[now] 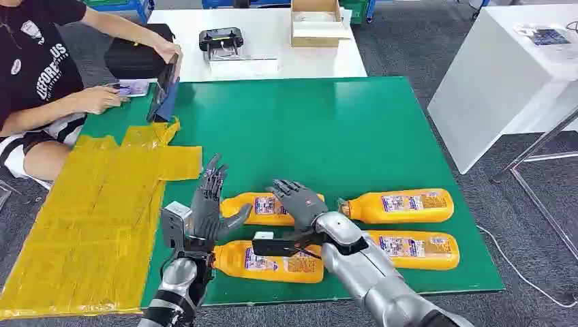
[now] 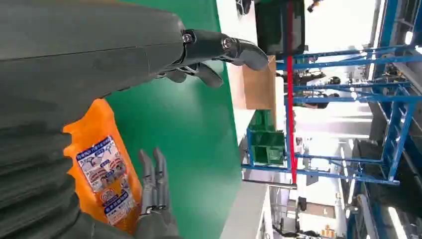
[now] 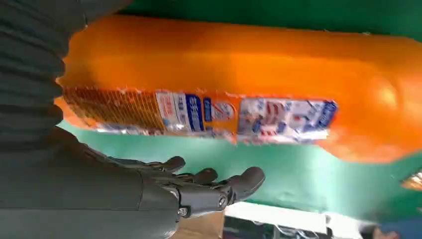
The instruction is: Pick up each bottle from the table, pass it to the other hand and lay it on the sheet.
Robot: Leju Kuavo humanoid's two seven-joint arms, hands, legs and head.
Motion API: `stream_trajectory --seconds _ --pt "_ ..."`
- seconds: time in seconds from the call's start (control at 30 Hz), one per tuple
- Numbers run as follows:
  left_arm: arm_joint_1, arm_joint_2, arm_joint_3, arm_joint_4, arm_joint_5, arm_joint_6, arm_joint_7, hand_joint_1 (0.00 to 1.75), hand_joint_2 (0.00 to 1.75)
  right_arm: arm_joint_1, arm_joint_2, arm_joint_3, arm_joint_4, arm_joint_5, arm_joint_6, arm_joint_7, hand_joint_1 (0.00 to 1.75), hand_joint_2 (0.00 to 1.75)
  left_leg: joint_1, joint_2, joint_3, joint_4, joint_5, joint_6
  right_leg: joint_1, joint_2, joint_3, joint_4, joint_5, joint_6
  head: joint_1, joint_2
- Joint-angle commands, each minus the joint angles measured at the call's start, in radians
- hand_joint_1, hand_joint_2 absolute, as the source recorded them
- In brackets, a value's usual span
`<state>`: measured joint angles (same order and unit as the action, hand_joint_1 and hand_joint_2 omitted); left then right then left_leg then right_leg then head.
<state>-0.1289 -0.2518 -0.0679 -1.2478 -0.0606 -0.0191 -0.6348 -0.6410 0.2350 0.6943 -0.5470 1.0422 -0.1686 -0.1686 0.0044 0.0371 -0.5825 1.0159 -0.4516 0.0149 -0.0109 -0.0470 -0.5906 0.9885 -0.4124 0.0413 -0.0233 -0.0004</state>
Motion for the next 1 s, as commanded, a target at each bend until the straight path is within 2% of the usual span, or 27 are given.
stream_trajectory --seconds 0.03,0.2,0.23,0.27,0.3,0.33,0.37,0.43,0.5,0.57,0.63,0.67,0.8,0.97,1.0 --pt "-0.045 -0.004 0.015 0.058 0.031 0.001 -0.008 0.0 1.75 -0.088 0.004 0.015 0.192 0.028 -0.006 0.103 0.0 1.75 0.0 -0.004 0.002 0.0 0.0 -0.001 0.0 0.003 0.002 0.0 0.0 -0.001 0.0 0.0" --pt "-0.034 -0.014 0.03 0.018 0.084 -0.013 -0.027 0.0 1.75 -0.099 -0.005 -0.024 0.222 0.025 0.003 0.128 0.0 1.75 0.0 -0.003 0.001 0.0 0.0 -0.001 0.0 0.002 0.001 0.0 0.0 -0.001 0.0 0.0" --pt "-0.033 -0.015 0.034 0.011 0.092 -0.015 -0.03 0.0 1.75 -0.098 -0.005 -0.03 0.222 0.023 -0.001 0.128 0.05 1.75 0.0 -0.004 0.001 0.0 0.0 -0.001 0.0 0.002 0.001 0.0 0.0 -0.001 0.0 0.0" --pt "-0.026 -0.021 0.045 -0.01 0.119 -0.023 -0.039 0.0 1.75 -0.098 -0.005 -0.04 0.224 0.022 -0.009 0.132 0.26 1.75 0.0 -0.004 0.001 0.0 0.0 -0.001 0.0 0.002 0.001 0.0 0.0 -0.001 0.0 0.0" --pt "-0.022 -0.024 0.051 -0.024 0.13 -0.025 -0.043 0.0 1.75 -0.1 -0.006 -0.045 0.225 0.025 -0.017 0.139 0.56 1.75 0.0 -0.003 0.0 0.0 0.0 -0.001 0.0 0.002 0.001 0.0 0.0 -0.001 0.0 0.0" --pt "-0.016 -0.027 0.056 -0.041 0.142 -0.027 -0.046 0.0 1.75 -0.1 -0.006 -0.051 0.227 0.028 -0.027 0.149 1.05 1.75 0.001 -0.003 0.001 0.0 0.0 -0.001 0.0 0.003 0.001 0.0 0.0 -0.001 0.0 0.0" --pt "-0.009 -0.031 0.063 -0.06 0.155 -0.029 -0.051 0.0 1.75 -0.101 -0.007 -0.058 0.228 0.032 -0.034 0.152 1.27 1.75 0.0 -0.002 0.0 0.0 0.0 -0.001 0.0 0.002 0.0 0.0 0.0 -0.001 0.0 0.0" --pt "0.008 -0.04 0.08 -0.107 0.181 -0.026 -0.063 0.0 1.75 -0.099 -0.013 -0.076 0.228 0.033 -0.051 0.158 1.36 1.75 0.001 -0.003 0.001 0.0 -0.001 -0.001 0.0 0.003 0.001 0.0 0.0 -0.001 0.0 0.0" --pt "0.024 -0.052 0.106 -0.162 0.189 0.01 -0.063 0.0 1.75 -0.094 -0.019 -0.091 0.227 0.037 -0.074 0.166 1.54 1.75 0.001 -0.002 0.0 0.0 0.0 0.0 0.0 0.002 0.0 0.0 0.0 -0.001 0.0 0.0" --pt "0.03 -0.047 0.107 -0.175 0.188 0.011 -0.062 0.0 1.75 -0.092 -0.023 -0.093 0.227 0.037 -0.076 0.162 1.59 1.75 0.001 -0.002 0.001 0.0 0.0 0.0 0.0 0.003 0.001 0.0 0.0 -0.001 0.0 0.0" --pt "0.048 -0.056 0.136 -0.252 0.174 0.045 -0.063 0.0 1.75 -0.083 -0.024 -0.121 0.222 0.042 -0.112 0.165 1.75 1.75 0.001 -0.003 0.001 0.0 0.0 -0.001 0.0 0.004 0.002 0.0 0.0 -0.001 0.0 0.0" --pt "0.055 -0.056 0.145 -0.274 0.173 0.047 -0.063 0.0 1.75 -0.079 -0.026 -0.13 0.22 0.042 -0.126 0.165 1.71 1.75 0.0 -0.002 0.0 0.001 0.0 0.0 0.0 0.003 0.0 0.0 0.0 -0.001 0.0 0.0" --pt "0.078 -0.068 0.173 -0.381 0.149 0.06 -0.063 0.0 1.75 -0.059 -0.033 -0.201 0.195 0.012 -0.239 0.145 1.75 1.75 0.001 -0.002 0.001 0.001 -0.001 -0.001 0.0 0.004 0.001 0.0 -0.001 -0.001 0.0 0.0" --pt "0.092 -0.067 0.174 -0.401 0.147 0.06 -0.063 0.0 1.75 -0.045 -0.033 -0.253 0.168 -0.017 -0.331 0.106 1.75 1.75 0.0 -0.002 0.0 0.0 0.0 -0.001 0.0 0.002 0.0 0.0 0.0 -0.001 -0.001 0.0" --pt "0.094 -0.066 0.174 -0.387 0.146 0.059 -0.063 0.0 1.75 -0.03 -0.029 -0.294 0.136 -0.049 -0.393 0.067 1.75 1.75 0.0 -0.001 0.0 0.0 0.0 0.0 0.0 0.002 0.0 0.0 0.0 -0.001 0.0 0.0"
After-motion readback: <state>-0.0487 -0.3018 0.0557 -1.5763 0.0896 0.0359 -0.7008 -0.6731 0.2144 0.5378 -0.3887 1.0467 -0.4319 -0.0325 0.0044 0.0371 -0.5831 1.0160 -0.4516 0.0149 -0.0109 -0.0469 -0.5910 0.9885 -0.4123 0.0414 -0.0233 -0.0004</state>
